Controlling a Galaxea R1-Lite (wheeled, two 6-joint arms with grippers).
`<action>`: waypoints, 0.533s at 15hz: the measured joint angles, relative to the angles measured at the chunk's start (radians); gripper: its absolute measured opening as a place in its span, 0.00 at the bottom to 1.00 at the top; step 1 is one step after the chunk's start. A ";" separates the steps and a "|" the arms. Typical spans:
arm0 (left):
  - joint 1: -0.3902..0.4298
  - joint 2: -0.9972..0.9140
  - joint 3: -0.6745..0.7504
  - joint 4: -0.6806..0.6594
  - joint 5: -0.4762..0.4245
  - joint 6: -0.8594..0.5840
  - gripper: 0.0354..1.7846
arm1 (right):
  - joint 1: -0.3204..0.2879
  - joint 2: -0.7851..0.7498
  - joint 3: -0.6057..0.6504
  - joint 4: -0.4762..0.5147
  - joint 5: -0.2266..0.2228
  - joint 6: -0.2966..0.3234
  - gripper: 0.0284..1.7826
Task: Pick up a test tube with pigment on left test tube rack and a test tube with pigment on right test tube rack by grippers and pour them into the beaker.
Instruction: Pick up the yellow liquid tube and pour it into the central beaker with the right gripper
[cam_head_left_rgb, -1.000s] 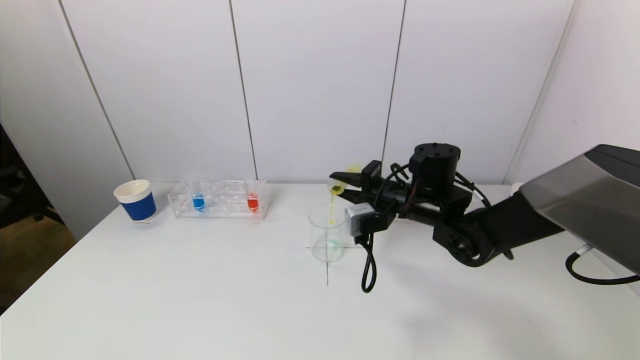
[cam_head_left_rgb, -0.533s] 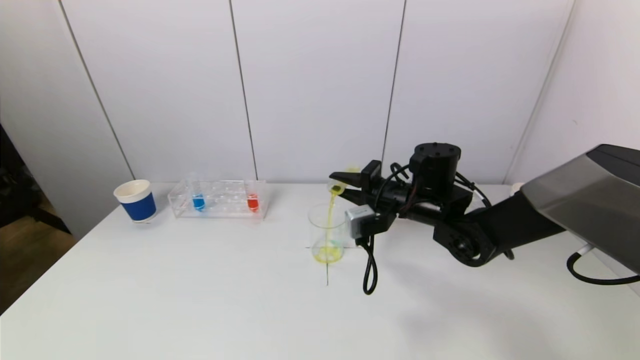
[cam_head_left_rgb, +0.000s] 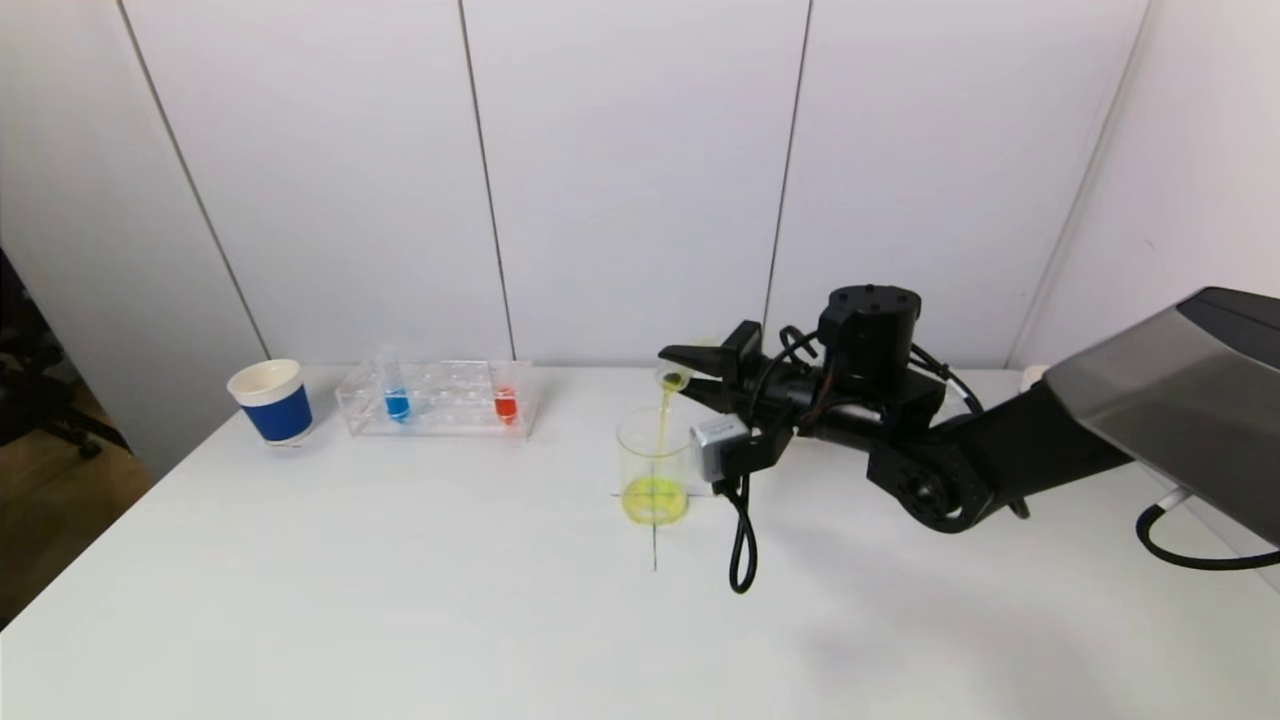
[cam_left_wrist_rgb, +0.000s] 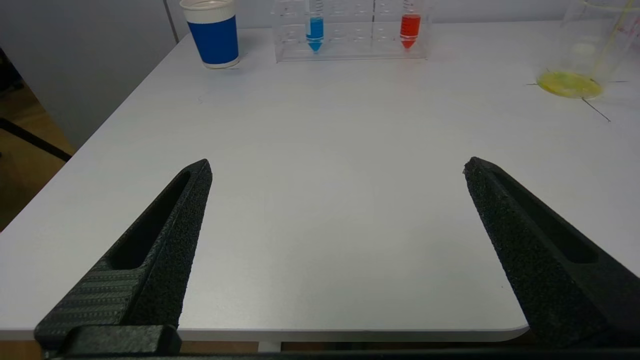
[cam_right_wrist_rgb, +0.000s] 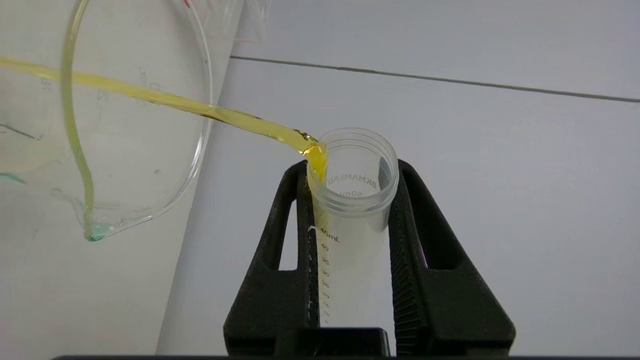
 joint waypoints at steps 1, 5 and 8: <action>0.000 0.000 0.000 0.000 0.000 0.000 0.99 | 0.000 0.000 0.000 0.000 0.000 -0.002 0.25; 0.000 0.000 0.000 0.000 0.000 0.000 0.99 | 0.001 -0.001 -0.010 0.012 -0.001 -0.033 0.25; 0.000 0.000 0.000 0.000 0.000 0.000 0.99 | 0.001 -0.001 -0.027 0.044 -0.007 -0.069 0.25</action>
